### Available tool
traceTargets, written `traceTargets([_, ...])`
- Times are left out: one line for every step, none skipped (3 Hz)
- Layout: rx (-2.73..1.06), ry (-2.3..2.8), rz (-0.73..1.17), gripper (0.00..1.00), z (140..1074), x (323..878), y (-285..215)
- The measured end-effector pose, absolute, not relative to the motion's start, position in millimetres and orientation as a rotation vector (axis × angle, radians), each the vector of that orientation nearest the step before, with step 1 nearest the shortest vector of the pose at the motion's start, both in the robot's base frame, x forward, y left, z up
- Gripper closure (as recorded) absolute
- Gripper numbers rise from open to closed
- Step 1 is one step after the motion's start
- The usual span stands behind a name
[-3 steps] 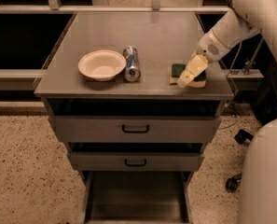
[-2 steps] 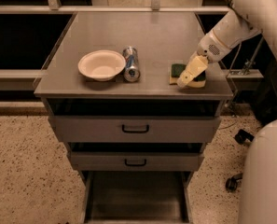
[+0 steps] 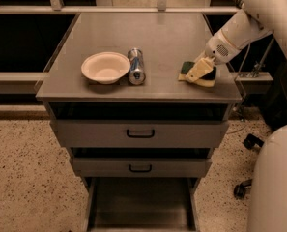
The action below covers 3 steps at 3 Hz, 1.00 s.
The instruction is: Place sponge into bottom drawer
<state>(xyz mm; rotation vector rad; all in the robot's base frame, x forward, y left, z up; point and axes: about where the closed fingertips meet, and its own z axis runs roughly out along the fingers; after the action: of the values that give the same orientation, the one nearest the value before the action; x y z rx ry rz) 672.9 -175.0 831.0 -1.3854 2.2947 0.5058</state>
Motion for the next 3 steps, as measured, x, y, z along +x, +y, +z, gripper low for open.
traceTargets([-1.385,2.295,0.506,0.88,831,673,-175])
traceTargets([-1.385,2.295,0.506,1.00,836,673,-175])
traceTargets([-1.369,2.294,0.642,1.00,846,635,-183])
